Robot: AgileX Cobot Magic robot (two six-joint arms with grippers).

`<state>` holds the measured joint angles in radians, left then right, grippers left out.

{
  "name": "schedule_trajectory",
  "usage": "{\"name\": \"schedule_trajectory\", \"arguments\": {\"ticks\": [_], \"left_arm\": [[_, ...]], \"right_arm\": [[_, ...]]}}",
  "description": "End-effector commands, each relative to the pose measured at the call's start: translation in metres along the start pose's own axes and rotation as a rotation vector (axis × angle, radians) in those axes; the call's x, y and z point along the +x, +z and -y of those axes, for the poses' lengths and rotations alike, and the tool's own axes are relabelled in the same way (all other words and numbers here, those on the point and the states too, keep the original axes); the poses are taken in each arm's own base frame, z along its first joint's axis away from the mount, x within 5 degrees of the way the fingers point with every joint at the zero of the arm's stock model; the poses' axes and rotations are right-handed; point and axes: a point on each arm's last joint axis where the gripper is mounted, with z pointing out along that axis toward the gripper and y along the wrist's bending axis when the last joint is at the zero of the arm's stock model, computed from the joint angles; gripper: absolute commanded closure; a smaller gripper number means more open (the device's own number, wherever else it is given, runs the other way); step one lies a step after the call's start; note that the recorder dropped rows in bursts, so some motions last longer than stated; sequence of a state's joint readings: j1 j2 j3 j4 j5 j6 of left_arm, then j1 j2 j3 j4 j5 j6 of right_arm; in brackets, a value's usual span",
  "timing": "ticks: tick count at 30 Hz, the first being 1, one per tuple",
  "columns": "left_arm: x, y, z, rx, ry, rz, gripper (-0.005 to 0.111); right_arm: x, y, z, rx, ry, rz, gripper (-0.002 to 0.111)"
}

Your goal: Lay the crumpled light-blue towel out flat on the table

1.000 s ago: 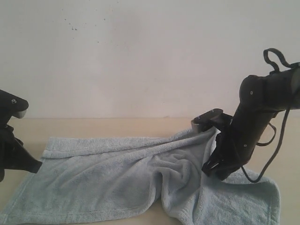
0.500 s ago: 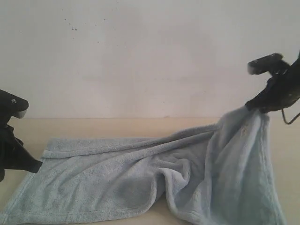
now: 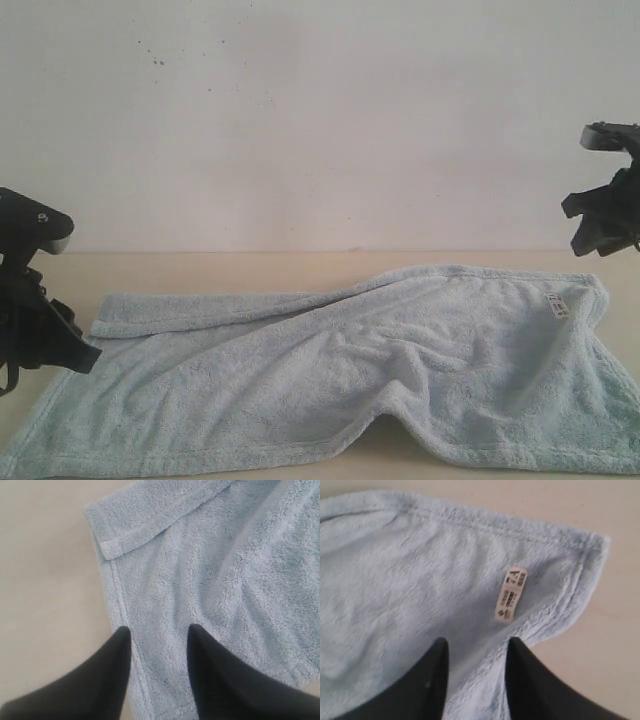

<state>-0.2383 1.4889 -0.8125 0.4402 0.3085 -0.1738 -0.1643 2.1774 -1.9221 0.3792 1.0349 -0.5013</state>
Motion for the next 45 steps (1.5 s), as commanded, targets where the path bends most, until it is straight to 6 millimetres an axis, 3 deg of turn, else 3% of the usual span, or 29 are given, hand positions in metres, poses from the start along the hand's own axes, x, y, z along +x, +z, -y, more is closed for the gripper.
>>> {"name": "schedule_trajectory", "arguments": {"ticks": [1,3,9,16,20,23,27,29,33,35,41,45], "left_arm": [[0.0,-0.001,0.002,0.008,-0.01,0.001,0.061],[0.001,-0.001,0.002,0.006,-0.01,-0.011,0.062],[0.002,-0.001,0.002,0.005,-0.01,-0.014,0.062],[-0.003,-0.001,0.002,0.012,0.0,0.043,0.065],[-0.018,-0.005,-0.002,-0.01,0.062,0.116,0.087],[-0.034,-0.008,-0.009,-0.04,0.094,0.154,0.1],[-0.055,-0.004,-0.029,-0.092,0.091,0.188,0.102],[-0.059,0.006,-0.04,-0.117,0.089,0.164,0.094],[-0.062,0.04,-0.058,-0.134,0.062,0.105,0.059],[-0.062,0.06,-0.058,-0.115,0.026,0.076,0.048],[-0.048,0.124,-0.053,-0.062,-0.064,-0.054,0.054],[-0.041,0.147,-0.06,-0.06,-0.115,-0.092,0.058]], "right_arm": [[0.011,-0.012,-0.015,-0.141,-0.036,-0.061,0.098],[0.021,-0.015,-0.021,-0.214,-0.023,-0.055,0.102],[0.064,-0.011,-0.025,-0.197,0.003,-0.161,0.089],[0.111,-0.002,-0.035,-0.186,0.033,-0.18,0.089],[0.12,-0.006,-0.043,-0.205,0.051,-0.119,0.091],[0.121,-0.01,-0.049,-0.241,0.047,-0.075,0.109],[0.118,-0.012,-0.054,-0.294,0.066,-0.036,0.108],[0.117,-0.012,-0.056,-0.308,0.059,-0.024,0.108],[0.114,-0.013,-0.06,-0.342,0.064,0.008,0.108],[0.112,-0.014,-0.062,-0.365,0.067,0.028,0.108],[0.107,-0.015,-0.065,-0.401,0.054,0.08,0.108],[0.106,-0.015,-0.065,-0.406,0.043,0.095,0.108]]}}
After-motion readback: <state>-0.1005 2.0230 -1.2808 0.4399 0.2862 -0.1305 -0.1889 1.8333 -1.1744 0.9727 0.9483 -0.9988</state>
